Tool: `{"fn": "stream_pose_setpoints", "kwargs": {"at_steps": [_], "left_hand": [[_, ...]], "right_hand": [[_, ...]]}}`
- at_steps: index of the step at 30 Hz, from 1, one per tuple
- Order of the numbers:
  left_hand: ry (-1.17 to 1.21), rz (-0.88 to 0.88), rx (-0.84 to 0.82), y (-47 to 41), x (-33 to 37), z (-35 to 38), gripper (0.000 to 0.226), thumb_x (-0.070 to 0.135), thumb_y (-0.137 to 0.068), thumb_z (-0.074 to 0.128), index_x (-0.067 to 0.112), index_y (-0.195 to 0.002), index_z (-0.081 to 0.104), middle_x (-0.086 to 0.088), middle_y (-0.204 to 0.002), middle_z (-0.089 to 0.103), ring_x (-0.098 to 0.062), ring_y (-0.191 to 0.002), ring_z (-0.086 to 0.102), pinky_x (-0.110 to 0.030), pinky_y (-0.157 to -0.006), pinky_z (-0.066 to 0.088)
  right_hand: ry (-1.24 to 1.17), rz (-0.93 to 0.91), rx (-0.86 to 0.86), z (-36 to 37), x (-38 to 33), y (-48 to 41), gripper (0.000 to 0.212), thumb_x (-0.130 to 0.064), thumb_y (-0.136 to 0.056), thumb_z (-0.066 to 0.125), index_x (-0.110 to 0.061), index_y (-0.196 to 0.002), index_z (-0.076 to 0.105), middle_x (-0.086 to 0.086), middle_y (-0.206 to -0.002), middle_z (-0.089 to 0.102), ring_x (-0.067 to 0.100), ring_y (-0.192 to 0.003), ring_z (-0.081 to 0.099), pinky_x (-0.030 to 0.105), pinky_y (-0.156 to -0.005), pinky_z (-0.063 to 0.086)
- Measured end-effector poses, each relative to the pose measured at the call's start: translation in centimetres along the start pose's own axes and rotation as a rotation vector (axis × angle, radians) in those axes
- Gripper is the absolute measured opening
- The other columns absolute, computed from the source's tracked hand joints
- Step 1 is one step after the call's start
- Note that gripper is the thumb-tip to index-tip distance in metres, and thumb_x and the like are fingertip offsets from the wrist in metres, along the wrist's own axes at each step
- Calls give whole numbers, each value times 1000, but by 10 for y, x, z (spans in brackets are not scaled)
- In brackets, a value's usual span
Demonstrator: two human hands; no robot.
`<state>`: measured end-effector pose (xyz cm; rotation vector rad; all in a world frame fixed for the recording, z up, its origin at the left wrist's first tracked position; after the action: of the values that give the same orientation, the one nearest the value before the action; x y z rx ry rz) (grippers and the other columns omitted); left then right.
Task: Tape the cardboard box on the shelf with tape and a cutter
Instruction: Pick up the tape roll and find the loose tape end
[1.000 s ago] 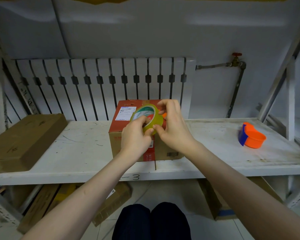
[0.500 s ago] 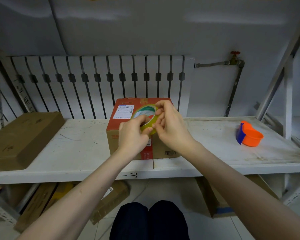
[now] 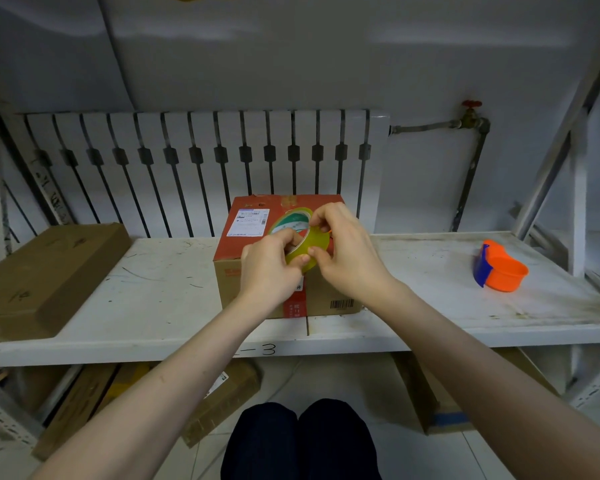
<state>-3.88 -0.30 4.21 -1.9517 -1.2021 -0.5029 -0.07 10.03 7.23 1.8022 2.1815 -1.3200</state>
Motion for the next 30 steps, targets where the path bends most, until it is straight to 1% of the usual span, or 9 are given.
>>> {"fn": "stream_pose_setpoints", "kwargs": {"at_steps": [3, 7, 9, 12, 14, 17, 19, 22, 30], "left_hand": [[-1, 15, -3, -1, -2, 1, 16, 20, -82, 68, 26, -82, 53, 5, -84, 59, -24, -89, 58, -49, -87, 49], [5, 28, -14, 0, -6, 4, 16, 18, -82, 68, 23, -80, 53, 11, -71, 51, -18, -78, 51, -39, -77, 45], [19, 27, -19, 0, -9, 5, 16, 16, -82, 68, 22, -81, 54, 8, -74, 54, -18, -78, 53, -32, -70, 43], [41, 42, -28, -2, -11, 6, 15, 14, -81, 68, 21, -82, 55, 7, -74, 56, -19, -78, 56, -30, -68, 43], [76, 50, -23, -4, -9, 4, 15, 14, -81, 69, 21, -83, 56, 7, -77, 58, -19, -79, 56, -31, -69, 45], [84, 35, -23, -5, -8, 3, 14, 17, -82, 69, 21, -88, 57, 1, -94, 65, -20, -92, 61, -38, -80, 54], [62, 25, -32, -5, -9, 4, 14, 18, -82, 69, 22, -90, 57, -1, -101, 66, -21, -97, 61, -41, -84, 55], [29, 30, -39, -5, -8, 4, 14, 19, -83, 69, 24, -88, 56, -2, -102, 67, -22, -97, 61, -44, -85, 54], [19, 29, -30, -2, -9, 3, 16, 19, -83, 68, 26, -86, 54, -2, -104, 67, -25, -101, 59, -47, -89, 52]], "right_hand": [[18, -17, -19, 2, -1, -1, 30, -7, -79, 67, -19, -101, 51, -9, -104, 46, 14, -103, 50, 36, -89, 50], [71, -34, -17, 5, 0, -2, 26, -9, -78, 68, -21, -94, 52, -7, -103, 51, 15, -100, 51, 38, -86, 52], [88, -47, -21, 7, -1, -2, 25, -8, -77, 68, -21, -91, 51, -6, -98, 53, 15, -95, 51, 38, -82, 52], [109, -85, -20, 10, -3, 2, 22, -5, -78, 63, -22, -87, 52, -6, -86, 54, 14, -85, 50, 41, -74, 50], [101, -71, 18, 4, -1, 0, 27, -9, -78, 66, -23, -96, 52, -6, -96, 54, 12, -91, 51, 35, -76, 52], [24, -40, -13, -2, -2, -8, 47, -10, -78, 70, -22, -115, 44, -4, -120, 39, 9, -108, 47, 23, -83, 50], [21, -42, -71, -1, -5, -11, 52, -7, -78, 70, -21, -119, 40, -4, -122, 34, 7, -108, 45, 20, -85, 48], [30, -36, -125, 3, -7, -11, 56, -6, -79, 68, -20, -124, 38, -4, -122, 34, 4, -106, 41, 18, -85, 46], [47, 10, -69, 4, -9, -5, 63, -5, -80, 68, -19, -131, 34, 0, -130, 38, 8, -113, 43, 17, -89, 45]]}}
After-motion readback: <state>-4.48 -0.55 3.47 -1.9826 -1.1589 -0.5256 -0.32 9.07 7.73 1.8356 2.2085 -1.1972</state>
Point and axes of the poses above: each hand's wrist, its own y-axis away from the middle knuckle, its own z-axis out of the palm, x = y × z, the point moved 10 cm from there along -y, towards the middle knuckle
